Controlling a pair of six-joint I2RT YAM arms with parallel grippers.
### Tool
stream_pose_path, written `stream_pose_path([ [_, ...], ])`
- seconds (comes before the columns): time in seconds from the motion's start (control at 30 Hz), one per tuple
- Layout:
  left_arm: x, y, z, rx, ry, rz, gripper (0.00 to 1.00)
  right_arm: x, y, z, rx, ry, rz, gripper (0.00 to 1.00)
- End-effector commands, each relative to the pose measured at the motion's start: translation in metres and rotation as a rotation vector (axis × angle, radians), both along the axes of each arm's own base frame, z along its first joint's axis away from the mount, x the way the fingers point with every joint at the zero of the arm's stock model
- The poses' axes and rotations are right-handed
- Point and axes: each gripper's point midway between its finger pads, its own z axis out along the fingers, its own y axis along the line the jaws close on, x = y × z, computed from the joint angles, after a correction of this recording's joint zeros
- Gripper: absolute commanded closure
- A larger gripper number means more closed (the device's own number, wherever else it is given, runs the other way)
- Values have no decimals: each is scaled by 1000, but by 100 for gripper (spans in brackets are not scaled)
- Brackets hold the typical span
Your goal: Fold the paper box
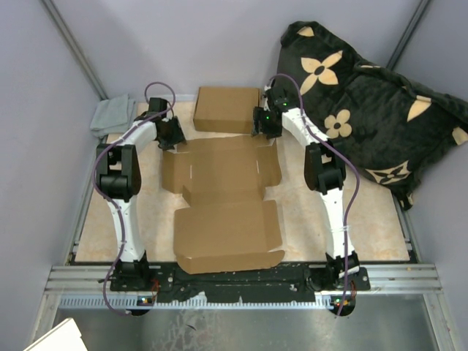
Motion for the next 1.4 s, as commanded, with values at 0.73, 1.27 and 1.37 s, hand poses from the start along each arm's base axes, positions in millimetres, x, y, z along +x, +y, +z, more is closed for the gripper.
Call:
stream_pose_path([
  [0.73,-4,-42,45,-238,-80,-121,46,-15,29,38,112,-56,142,37],
  [1.27,-3,-79,44,-363,-63,-186,50,-20,34,28,108,-31,153,37],
  [1.37,-4,-74,33,-325,-37,-167,51,-18,31,32,92,-42,137,37],
])
